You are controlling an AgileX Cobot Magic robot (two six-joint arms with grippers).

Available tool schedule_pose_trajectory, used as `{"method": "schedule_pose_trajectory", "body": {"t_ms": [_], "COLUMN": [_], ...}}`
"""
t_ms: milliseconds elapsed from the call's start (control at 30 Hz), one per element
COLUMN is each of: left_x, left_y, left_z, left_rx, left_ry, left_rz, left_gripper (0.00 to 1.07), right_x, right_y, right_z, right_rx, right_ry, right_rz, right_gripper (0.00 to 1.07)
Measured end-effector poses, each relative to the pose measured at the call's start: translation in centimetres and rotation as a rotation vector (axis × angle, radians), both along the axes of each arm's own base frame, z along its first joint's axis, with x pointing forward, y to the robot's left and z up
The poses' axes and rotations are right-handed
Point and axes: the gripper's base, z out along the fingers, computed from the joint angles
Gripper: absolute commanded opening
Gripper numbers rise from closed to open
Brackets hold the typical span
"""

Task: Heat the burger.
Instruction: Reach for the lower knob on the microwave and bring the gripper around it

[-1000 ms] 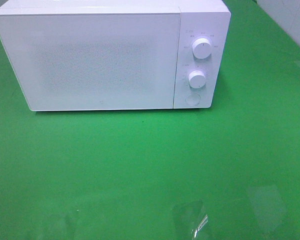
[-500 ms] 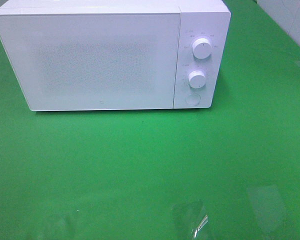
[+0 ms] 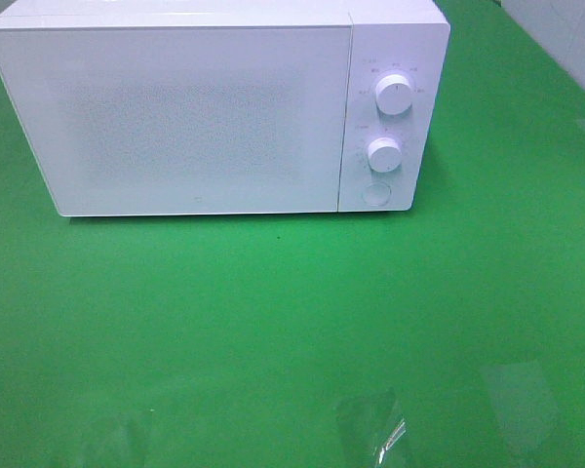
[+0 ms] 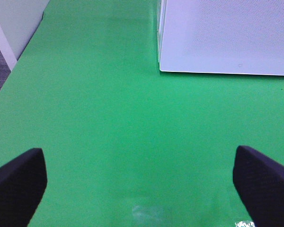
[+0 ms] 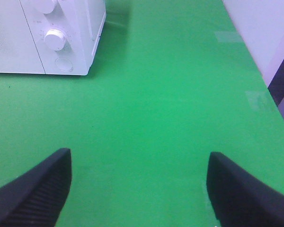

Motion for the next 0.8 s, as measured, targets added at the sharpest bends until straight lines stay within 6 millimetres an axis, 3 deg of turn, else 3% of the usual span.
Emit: {"method": "schedule_pose_trajectory", "body": {"t_ms": [567,800], "left_x": [0.0,0.0], "left_y": [0.0,0.0], "left_z": [0.0,0.0], "left_rx": [0.0,0.0], "left_ry": [0.0,0.0], "left_rz": [0.0,0.0], "left_gripper": [1.01,1.01], "right_x": [-0.1,2.0], "right_y": [0.0,0.2], "right_z": [0.7,2.0], "right_rx": [0.004,0.005], "right_ry": [-0.044,-0.059], "right_rz": [0.004,0.014], "right_gripper": [0.76,0.76]}}
